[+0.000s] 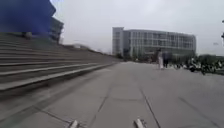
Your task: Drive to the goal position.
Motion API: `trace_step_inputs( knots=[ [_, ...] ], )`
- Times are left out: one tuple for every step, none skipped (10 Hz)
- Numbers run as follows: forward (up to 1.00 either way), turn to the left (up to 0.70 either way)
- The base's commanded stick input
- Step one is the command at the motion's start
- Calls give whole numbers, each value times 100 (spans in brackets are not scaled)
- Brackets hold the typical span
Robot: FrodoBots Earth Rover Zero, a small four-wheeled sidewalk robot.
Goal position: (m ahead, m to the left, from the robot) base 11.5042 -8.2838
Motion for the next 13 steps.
trace_step_inputs(
  knots=[
    [85,-34],
    [85,-34],
    [85,-34],
    [85,-34],
    [85,-34],
    [85,-25],
    [85,-11],
    [85,-5],
    [85,-4],
    [85,-4],
    [85,-4],
    [85,-4],
    [85,-4]
  ],
)
